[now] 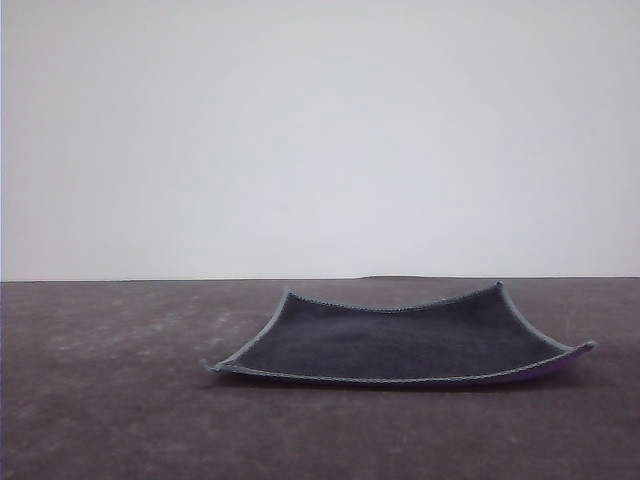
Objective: Fold clothes
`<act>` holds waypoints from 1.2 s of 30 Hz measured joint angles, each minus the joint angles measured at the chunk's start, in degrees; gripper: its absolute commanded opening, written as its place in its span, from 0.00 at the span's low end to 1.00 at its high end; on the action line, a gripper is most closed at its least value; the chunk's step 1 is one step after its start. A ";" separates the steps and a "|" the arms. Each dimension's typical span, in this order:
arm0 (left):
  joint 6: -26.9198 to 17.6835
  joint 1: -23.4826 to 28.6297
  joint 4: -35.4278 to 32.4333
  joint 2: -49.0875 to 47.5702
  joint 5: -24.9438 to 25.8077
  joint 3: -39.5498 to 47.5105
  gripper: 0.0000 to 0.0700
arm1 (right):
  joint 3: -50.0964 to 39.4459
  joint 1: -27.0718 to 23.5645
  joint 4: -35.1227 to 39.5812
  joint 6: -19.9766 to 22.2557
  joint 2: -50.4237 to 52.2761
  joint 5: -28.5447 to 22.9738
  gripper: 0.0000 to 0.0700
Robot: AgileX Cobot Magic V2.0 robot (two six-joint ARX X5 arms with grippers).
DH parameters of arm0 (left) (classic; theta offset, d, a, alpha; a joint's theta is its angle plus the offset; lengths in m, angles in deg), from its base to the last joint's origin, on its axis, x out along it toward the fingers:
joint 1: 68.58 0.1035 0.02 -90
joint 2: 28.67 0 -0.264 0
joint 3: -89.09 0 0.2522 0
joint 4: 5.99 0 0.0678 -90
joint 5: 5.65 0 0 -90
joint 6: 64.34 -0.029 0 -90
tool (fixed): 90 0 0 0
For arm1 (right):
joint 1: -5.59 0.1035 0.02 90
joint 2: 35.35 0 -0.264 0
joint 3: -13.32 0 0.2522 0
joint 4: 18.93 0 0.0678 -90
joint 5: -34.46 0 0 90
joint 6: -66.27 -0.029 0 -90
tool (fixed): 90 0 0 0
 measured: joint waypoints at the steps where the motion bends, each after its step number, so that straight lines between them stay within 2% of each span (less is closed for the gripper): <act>1: -0.68 0.00 0.19 2.88 0.00 -1.67 0.04 | 2.25 0.00 -1.01 0.55 -2.60 0.03 0.02; 7: -3.72 0.02 2.34 20.05 1.80 -8.26 0.04 | 12.06 0.02 -6.50 3.93 -17.97 4.01 0.02; 13: -5.12 0.00 2.54 32.46 9.36 -9.04 0.04 | 13.03 0.02 -6.52 5.19 -28.96 8.48 0.02; 18: -5.56 -0.13 2.71 38.67 14.80 -9.04 0.04 | 13.03 0.02 -7.00 5.83 -34.85 8.63 0.02; 24: -5.69 -0.15 2.73 40.36 15.96 -9.06 0.04 | 13.03 0.02 -7.24 6.45 -36.18 8.63 0.04; 25: -5.69 -0.15 2.73 40.36 15.97 -9.07 0.05 | 13.03 0.02 -7.24 6.48 -36.18 8.63 0.11; 27: -5.66 -0.15 2.73 40.36 16.26 -9.10 0.15 | 13.03 0.02 -7.31 6.53 -36.18 8.83 0.35; 28: -5.65 -0.15 2.75 40.36 16.72 -9.10 0.28 | 13.03 0.02 -7.38 6.61 -36.18 8.84 0.48; 30: -5.62 -0.15 2.73 40.36 18.63 -9.10 0.49 | 13.03 0.02 -7.74 6.64 -36.18 8.85 0.64; 33: -5.64 -0.46 2.62 40.36 22.39 -9.12 0.50 | 13.05 0.02 -8.14 6.64 -36.18 8.85 0.64; 36: -5.38 -1.82 1.75 40.49 23.85 -9.12 0.50 | 13.03 0.02 -8.09 6.66 -36.18 10.03 0.63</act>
